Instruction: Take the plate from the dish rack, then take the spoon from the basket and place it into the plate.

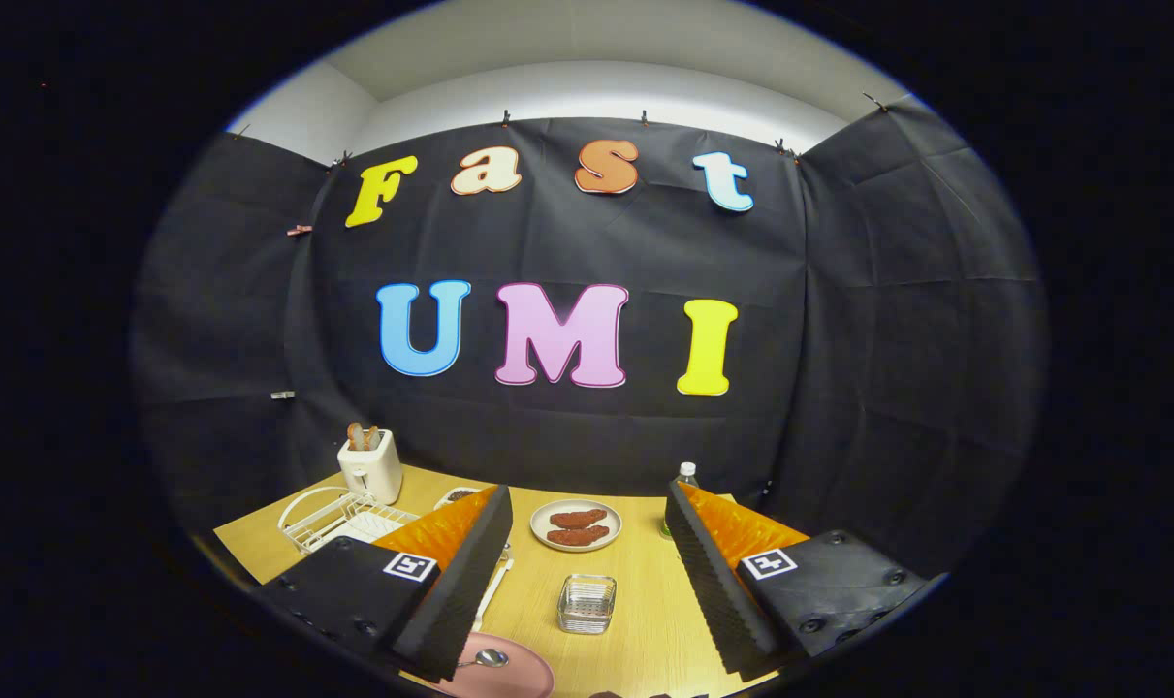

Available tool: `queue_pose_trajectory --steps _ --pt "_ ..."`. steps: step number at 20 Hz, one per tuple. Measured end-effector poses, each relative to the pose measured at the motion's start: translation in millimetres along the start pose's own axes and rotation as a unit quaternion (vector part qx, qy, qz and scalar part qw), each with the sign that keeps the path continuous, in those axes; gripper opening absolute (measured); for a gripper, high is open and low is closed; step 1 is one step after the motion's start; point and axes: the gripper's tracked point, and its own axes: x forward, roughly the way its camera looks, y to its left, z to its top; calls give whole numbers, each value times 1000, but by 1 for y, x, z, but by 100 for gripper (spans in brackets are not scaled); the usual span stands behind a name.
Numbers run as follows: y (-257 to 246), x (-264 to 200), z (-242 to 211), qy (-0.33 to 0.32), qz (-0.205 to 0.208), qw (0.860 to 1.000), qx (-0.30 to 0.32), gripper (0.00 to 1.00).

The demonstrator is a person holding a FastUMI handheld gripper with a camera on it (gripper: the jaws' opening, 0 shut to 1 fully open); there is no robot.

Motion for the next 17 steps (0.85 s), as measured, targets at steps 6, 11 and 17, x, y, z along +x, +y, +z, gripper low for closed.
queue_pose_trajectory --steps 6,11,17 --pt "-24 16 -26 33 38 998 23 98" --pt "-18 31 -27 37 49 998 25 98" --pt "-4 41 -11 20 41 999 25 98"
